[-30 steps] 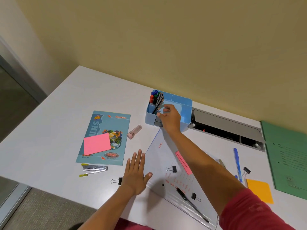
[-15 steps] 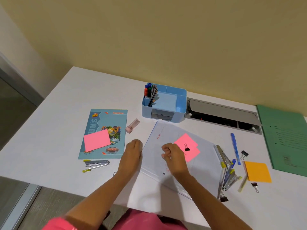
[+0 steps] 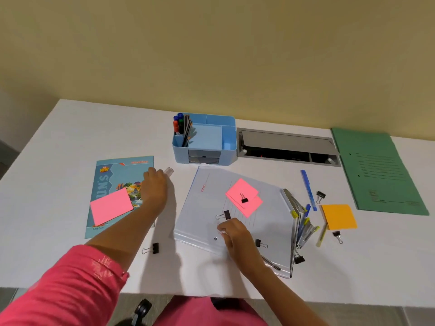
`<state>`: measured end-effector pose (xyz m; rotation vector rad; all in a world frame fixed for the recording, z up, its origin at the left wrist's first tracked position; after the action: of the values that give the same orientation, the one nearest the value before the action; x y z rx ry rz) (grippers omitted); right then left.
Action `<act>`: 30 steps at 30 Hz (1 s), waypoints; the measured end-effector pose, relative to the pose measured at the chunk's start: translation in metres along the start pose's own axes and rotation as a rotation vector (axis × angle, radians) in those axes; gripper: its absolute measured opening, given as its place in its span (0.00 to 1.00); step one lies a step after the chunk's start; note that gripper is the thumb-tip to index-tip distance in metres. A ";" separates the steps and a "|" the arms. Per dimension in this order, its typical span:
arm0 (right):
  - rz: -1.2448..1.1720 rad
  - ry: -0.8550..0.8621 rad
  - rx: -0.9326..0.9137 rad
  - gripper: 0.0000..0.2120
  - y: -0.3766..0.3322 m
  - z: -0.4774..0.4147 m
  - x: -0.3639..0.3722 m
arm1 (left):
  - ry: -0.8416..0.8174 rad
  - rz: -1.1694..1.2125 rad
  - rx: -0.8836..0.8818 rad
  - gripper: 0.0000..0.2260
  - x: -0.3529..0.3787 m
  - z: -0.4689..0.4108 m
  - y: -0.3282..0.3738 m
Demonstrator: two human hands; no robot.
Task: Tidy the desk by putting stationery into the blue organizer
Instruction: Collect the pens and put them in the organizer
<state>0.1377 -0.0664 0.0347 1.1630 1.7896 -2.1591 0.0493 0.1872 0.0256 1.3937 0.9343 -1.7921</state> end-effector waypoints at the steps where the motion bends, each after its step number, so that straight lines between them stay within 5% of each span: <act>1: 0.001 0.007 0.002 0.10 0.000 0.000 -0.002 | -0.003 -0.041 0.017 0.13 0.000 -0.001 0.002; 8: -0.055 0.080 0.023 0.11 -0.003 -0.007 -0.018 | -0.017 -0.132 0.016 0.13 0.004 0.003 0.006; 15: -0.198 0.189 -0.010 0.12 -0.022 -0.021 -0.022 | 0.089 0.334 0.183 0.11 -0.024 0.058 0.045; 20: -0.324 0.030 -0.074 0.25 -0.045 -0.029 -0.011 | -0.377 0.992 -0.114 0.08 -0.009 0.105 0.067; 24: -0.313 0.067 -0.100 0.19 -0.051 -0.033 -0.014 | -0.551 1.384 -0.245 0.09 -0.005 0.122 0.076; 27: -0.310 0.073 -0.098 0.15 -0.054 -0.038 -0.019 | -0.498 1.365 -0.244 0.08 -0.005 0.120 0.072; 30: -0.298 0.090 -0.075 0.10 -0.055 -0.054 -0.020 | -0.372 1.081 -0.173 0.09 0.002 0.111 0.066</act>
<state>0.1491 -0.0107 0.0900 1.0495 2.1869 -2.1963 0.0505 0.0585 0.0340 1.0588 0.0527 -1.0278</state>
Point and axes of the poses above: each hand's wrist, its own z-axis away from the middle knuckle, its own x-axis out of the palm, y = z × x, the point moved 6 cm from there along -z, towards the middle knuckle, and after that the axes turned 15 degrees about -z, right-handed, at the moved point
